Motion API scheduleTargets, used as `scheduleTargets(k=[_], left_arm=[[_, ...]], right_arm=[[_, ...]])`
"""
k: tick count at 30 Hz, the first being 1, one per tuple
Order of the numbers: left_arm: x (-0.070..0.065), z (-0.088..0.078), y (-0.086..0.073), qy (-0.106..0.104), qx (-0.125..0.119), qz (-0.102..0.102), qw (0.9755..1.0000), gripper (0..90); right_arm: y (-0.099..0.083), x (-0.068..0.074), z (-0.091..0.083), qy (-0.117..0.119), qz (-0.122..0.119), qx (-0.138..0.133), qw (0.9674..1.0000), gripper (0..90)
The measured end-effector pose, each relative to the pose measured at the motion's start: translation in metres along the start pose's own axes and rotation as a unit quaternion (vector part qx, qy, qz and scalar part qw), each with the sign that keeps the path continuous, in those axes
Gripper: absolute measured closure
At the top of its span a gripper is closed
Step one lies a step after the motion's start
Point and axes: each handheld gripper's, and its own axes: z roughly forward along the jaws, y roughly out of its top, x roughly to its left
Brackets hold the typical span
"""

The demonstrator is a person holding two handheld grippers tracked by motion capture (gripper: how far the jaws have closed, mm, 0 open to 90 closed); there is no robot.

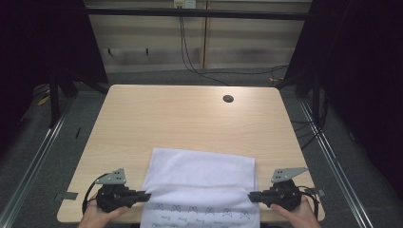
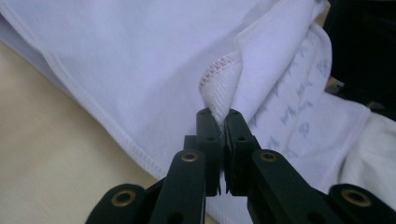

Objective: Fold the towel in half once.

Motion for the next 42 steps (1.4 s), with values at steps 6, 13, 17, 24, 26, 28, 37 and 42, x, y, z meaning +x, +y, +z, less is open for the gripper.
scheduleTargets(k=[6,13,17,24,26,28,37,42], left_arm=[[0.009,0.025,0.007,0.003,0.055,-0.01,0.9984,86.4],[0.029,0.035,0.027,0.065,0.037,-0.001,0.9972,87.1],[0.053,0.044,0.047,0.113,0.025,0.003,0.9933,87.2],[0.099,0.056,0.077,0.149,0.009,-0.013,0.9887,87.2],[0.108,0.059,0.084,0.161,0.005,-0.014,0.9869,87.2],[0.118,0.063,0.095,0.176,0.012,-0.008,0.9843,87.2],[0.152,0.071,0.114,0.194,-0.012,-0.03,0.9805,87.1],[0.16,0.076,0.12,0.209,-0.025,-0.038,0.9768,87.1]], right_arm=[[-0.007,-0.007,0.02,-0.012,0.015,0.061,0.998,87.1],[0.007,-0.029,0.03,-0.052,0.016,0.043,0.9976,87.5],[0.029,-0.054,0.04,-0.078,0.013,0.039,0.9961,87.5],[0.072,-0.103,0.062,-0.106,0.027,0.029,0.9936,87.5],[0.084,-0.117,0.069,-0.117,0.022,0.024,0.9926,87.5],[0.094,-0.127,0.074,-0.126,0.019,0.022,0.9916,87.5],[0.126,-0.165,0.09,-0.154,0.051,0.008,0.9867,87.4],[0.137,-0.18,0.096,-0.173,0.073,-0.009,0.9822,87.3]])
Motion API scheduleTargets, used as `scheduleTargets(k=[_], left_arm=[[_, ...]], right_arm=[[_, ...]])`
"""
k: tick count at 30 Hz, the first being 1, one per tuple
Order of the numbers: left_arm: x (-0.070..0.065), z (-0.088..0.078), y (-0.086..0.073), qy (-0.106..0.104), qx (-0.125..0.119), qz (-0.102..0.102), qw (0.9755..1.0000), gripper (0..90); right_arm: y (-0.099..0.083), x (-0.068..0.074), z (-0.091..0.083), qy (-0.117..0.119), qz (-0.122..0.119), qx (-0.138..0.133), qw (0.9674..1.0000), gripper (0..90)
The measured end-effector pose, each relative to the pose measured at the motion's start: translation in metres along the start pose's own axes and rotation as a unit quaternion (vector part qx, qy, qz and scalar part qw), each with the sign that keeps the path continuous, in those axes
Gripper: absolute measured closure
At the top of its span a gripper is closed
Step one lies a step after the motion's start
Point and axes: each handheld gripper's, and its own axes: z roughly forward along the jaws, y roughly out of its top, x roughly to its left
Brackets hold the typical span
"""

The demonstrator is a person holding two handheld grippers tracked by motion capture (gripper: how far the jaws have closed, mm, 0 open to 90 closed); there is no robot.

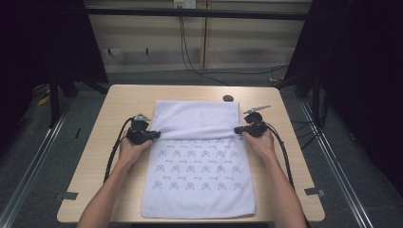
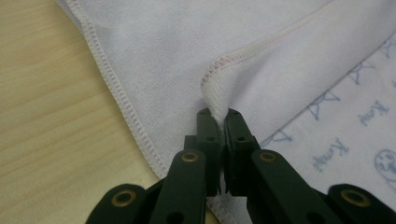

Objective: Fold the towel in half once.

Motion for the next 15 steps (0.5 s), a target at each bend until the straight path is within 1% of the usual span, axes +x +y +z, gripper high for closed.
scheduleTargets(k=[1,2,3,4,5,6,7,8,9,10,11,12,13,14,15], left_arm=[[0.0,-0.002,0.001,-0.001,-0.006,-0.005,1.0,87.1],[0.001,-0.005,0.001,-0.004,-0.01,-0.007,0.9999,87.1],[0.002,-0.012,0.003,-0.01,-0.021,-0.013,0.9996,87.1],[0.003,-0.016,0.006,-0.017,-0.031,-0.018,0.9992,87.1],[0.001,-0.026,0.011,-0.024,-0.042,-0.016,0.9987,87.0],[-0.001,-0.032,0.015,-0.027,-0.052,-0.011,0.9982,86.9],[-0.002,-0.042,0.02,-0.035,-0.067,-0.008,0.9971,87.0],[-0.004,-0.053,0.027,-0.044,-0.078,-0.002,0.996,86.9],[-0.007,-0.068,0.035,-0.047,-0.099,0.005,0.994,86.9],[-0.009,-0.078,0.04,-0.052,-0.111,0.007,0.9925,86.9],[-0.012,-0.091,0.045,-0.058,-0.126,0.009,0.9903,86.9],[-0.016,-0.105,0.049,-0.058,-0.141,0.013,0.9883,86.9],[-0.02,-0.118,0.051,-0.061,-0.15,0.018,0.9866,86.9],[-0.025,-0.13,0.052,-0.061,-0.153,0.029,0.9859,86.8],[-0.03,-0.143,0.052,-0.061,-0.16,0.041,0.9844,86.8]], right_arm=[[0.002,-0.002,-0.001,0.015,0.005,-0.003,0.9999,87.3],[0.005,-0.005,-0.007,0.022,0.011,-0.014,0.9996,87.2],[0.008,-0.007,-0.012,0.03,0.016,-0.024,0.9991,87.2],[0.012,-0.009,-0.022,0.047,0.024,-0.047,0.9975,87.2],[0.016,-0.009,-0.029,0.05,0.021,-0.059,0.9968,87.2],[0.023,-0.008,-0.042,0.053,0.008,-0.074,0.9958,87.2],[0.027,-0.007,-0.05,0.054,0.002,-0.084,0.995,87.2],[0.033,-0.004,-0.062,0.051,-0.005,-0.096,0.9941,87.2],[0.039,-0.002,-0.075,0.052,-0.011,-0.111,0.9925,87.2],[0.046,0.002,-0.09,0.055,-0.019,-0.126,0.9903,87.2],[0.05,0.005,-0.1,0.054,-0.024,-0.134,0.9892,87.2],[0.054,0.01,-0.111,0.057,-0.029,-0.143,0.9876,87.2],[0.057,0.015,-0.122,0.057,-0.04,-0.149,0.9864,87.2],[0.058,0.02,-0.133,0.06,-0.049,-0.16,0.984,87.2],[0.057,0.026,-0.143,0.068,-0.057,-0.168,0.9818,87.2]])
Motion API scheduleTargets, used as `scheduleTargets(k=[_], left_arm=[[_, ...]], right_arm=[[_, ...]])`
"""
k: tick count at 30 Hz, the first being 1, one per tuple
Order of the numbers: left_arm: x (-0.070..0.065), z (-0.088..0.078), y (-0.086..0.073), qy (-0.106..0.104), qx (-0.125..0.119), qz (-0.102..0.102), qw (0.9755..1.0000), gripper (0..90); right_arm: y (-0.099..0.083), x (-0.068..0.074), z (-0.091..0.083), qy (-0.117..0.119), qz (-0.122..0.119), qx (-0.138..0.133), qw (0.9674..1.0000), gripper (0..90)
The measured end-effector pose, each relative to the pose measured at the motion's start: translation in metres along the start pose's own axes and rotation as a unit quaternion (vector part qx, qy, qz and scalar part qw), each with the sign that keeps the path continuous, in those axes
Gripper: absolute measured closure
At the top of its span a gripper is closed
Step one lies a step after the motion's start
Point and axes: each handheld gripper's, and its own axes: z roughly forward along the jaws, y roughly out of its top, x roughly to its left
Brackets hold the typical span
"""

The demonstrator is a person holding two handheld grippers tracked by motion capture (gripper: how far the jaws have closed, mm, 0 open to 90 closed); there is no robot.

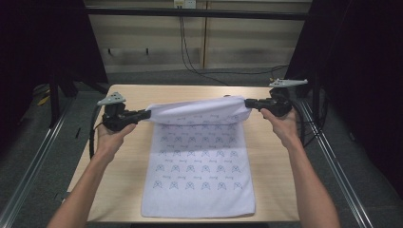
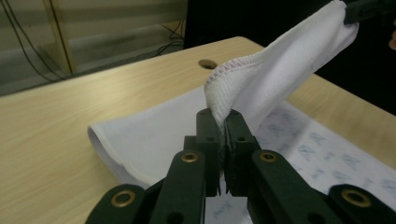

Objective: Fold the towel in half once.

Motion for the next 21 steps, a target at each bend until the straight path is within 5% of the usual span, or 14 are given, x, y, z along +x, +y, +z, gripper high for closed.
scheduleTargets(k=[4,8,15,21], left_arm=[[-0.026,-0.039,0.007,-0.021,-0.018,0.028,0.9992,86.8],[-0.051,-0.055,-0.001,-0.043,-0.012,0.043,0.9981,86.6],[-0.078,-0.046,-0.064,-0.086,0.05,0.037,0.9943,86.0],[-0.084,-0.026,-0.127,-0.104,0.117,0.015,0.9875,85.4]], right_arm=[[0.002,0.028,-0.032,0.024,-0.043,-0.015,0.9987,87.2],[-0.014,0.051,-0.063,0.045,-0.059,-0.034,0.9967,87.2],[-0.081,0.074,-0.091,0.076,-0.046,-0.004,0.9961,86.9],[-0.156,0.09,-0.081,0.103,-0.008,0.07,0.9922,85.9]])
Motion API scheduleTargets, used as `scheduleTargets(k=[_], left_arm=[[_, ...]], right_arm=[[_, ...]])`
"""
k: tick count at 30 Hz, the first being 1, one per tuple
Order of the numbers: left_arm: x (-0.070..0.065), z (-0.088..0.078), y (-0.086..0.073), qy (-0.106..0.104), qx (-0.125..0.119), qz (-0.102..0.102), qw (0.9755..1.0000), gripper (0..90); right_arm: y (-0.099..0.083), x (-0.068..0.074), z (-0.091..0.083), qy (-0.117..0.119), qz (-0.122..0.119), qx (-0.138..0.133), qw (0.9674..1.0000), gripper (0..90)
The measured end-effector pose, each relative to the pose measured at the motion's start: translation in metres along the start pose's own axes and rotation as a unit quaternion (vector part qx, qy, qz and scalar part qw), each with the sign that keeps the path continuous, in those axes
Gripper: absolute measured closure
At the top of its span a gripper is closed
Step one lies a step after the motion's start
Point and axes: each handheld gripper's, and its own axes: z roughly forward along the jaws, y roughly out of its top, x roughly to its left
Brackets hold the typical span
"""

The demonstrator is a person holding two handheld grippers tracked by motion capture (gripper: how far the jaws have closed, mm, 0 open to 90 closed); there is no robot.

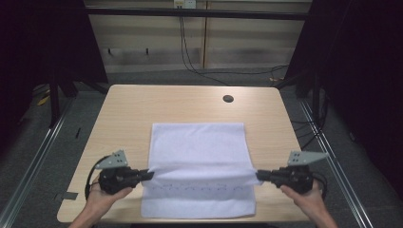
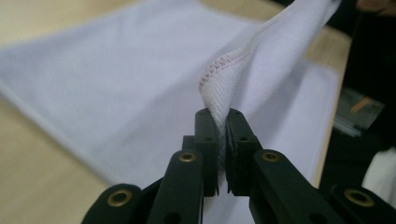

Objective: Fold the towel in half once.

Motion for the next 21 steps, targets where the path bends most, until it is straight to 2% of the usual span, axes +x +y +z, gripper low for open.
scheduleTargets(k=[1,4,5,8,10,11,12,13,15,17,19,20,21], left_arm=[[0.0,0.003,-0.007,-0.006,0.011,-0.002,0.9999,85.4],[-0.003,0.003,-0.02,-0.031,0.016,-0.003,0.9994,83.3],[-0.008,0.0,-0.023,-0.048,0.019,0.009,0.9986,82.3],[-0.019,-0.005,-0.029,-0.075,0.036,0.03,0.9961,80.2],[-0.025,-0.009,-0.033,-0.081,0.041,0.037,0.9951,78.4],[-0.028,-0.012,-0.035,-0.089,0.043,0.037,0.9944,76.5],[-0.03,-0.015,-0.036,-0.091,0.043,0.044,0.994,73.8],[-0.03,-0.016,-0.036,-0.093,0.037,0.038,0.9943,71.5],[-0.025,-0.02,-0.034,-0.087,0.021,0.032,0.9955,70.3],[-0.015,-0.018,-0.03,-0.066,0.007,0.019,0.9976,69.8],[-0.001,-0.011,-0.024,-0.047,-0.001,-0.002,0.9989,71.6],[0.007,-0.006,-0.02,-0.034,-0.005,-0.014,0.9993,72.0],[0.017,0.001,-0.016,-0.023,0.0,-0.027,0.9994,72.0]], right_arm=[[-0.011,0.003,0.006,0.003,0.001,0.018,0.9998,85.7],[-0.027,0.009,0.011,0.015,0.001,0.044,0.9989,82.2],[-0.03,0.011,0.011,0.022,0.001,0.052,0.9984,80.4],[-0.039,0.021,0.011,0.055,-0.006,0.075,0.9956,75.8],[-0.043,0.026,0.011,0.07,-0.008,0.087,0.9937,73.3],[-0.044,0.029,0.01,0.074,-0.01,0.089,0.9932,72.0],[-0.045,0.032,0.007,0.071,-0.01,0.08,0.9942,70.1],[-0.044,0.033,0.004,0.076,-0.008,0.072,0.9945,69.8],[-0.041,0.032,0.001,0.063,-0.01,0.063,0.996,69.0],[-0.037,0.024,0.002,0.052,-0.003,0.053,0.9972,69.9],[-0.032,0.011,0.01,0.027,0.009,0.039,0.9988,70.2],[-0.029,0.006,0.013,0.022,0.013,0.036,0.999,70.4],[-0.026,0.0,0.018,0.009,0.014,0.034,0.9993,70.1]])
